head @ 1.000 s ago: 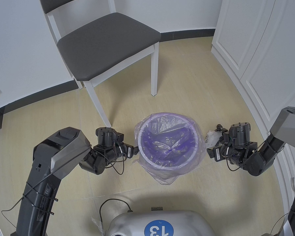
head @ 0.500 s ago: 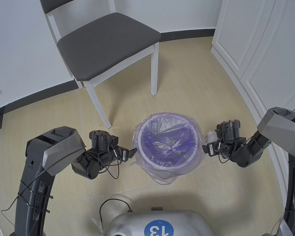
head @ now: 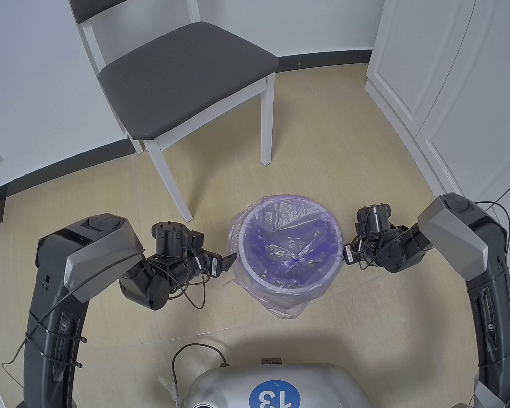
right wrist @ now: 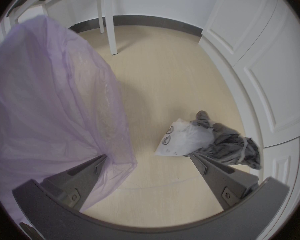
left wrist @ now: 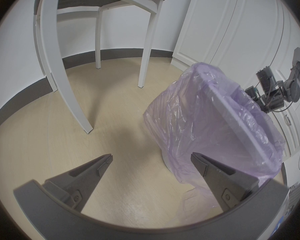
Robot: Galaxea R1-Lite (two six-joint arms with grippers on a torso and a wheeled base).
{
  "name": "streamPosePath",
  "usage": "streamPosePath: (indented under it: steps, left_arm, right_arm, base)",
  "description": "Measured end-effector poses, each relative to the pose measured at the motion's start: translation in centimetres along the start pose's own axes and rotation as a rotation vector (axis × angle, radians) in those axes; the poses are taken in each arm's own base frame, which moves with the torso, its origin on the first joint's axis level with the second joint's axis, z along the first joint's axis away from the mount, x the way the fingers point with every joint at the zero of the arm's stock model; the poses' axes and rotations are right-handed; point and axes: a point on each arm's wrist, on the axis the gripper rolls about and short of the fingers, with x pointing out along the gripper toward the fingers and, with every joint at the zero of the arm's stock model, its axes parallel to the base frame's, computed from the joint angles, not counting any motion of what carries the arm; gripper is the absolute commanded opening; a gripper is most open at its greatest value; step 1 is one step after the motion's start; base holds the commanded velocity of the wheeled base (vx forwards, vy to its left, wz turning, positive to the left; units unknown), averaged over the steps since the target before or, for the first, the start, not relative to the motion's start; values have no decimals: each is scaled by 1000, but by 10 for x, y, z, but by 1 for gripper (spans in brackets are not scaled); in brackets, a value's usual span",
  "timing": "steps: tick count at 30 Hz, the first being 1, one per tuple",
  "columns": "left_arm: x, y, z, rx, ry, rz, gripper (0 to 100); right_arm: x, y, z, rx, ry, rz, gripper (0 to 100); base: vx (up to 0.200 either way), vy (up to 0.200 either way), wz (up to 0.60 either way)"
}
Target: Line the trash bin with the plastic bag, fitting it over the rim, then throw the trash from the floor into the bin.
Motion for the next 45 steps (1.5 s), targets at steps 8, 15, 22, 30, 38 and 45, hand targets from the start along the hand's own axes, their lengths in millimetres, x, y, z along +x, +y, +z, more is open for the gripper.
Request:
streamPosePath:
  steps: [8, 15, 22, 30, 38, 45]
  left_arm:
    - [-5, -5, 6, 7, -9, 4, 100]
    - [-22, -8, 8, 3, -13, 12, 100]
    - [-61, -15, 12, 13, -86, 8, 100]
    - [-106, -23, 31, 13, -220, 12, 100]
    - [-161, -34, 42, -6, -328, 27, 100]
    - [-194, -31, 54, -36, -376, 189, 100]
  right_arm:
    - [-2, -1, -8, 26, 28, 5, 100]
    - [-38, -10, 0, 39, 32, 7, 100]
    - [-95, -22, 7, 40, 24, 9, 100]
    - [-173, -39, 16, 54, -49, 10, 100]
    - [-236, -50, 12, 98, -172, -53, 100]
    - [-277, -62, 14, 170, -281, -130, 100]
  base:
    - [0, 0, 0]
    - [0, 0, 0]
    - [0, 0, 0]
    - [0, 0, 0]
    - [0, 0, 0]
    - [0, 0, 0]
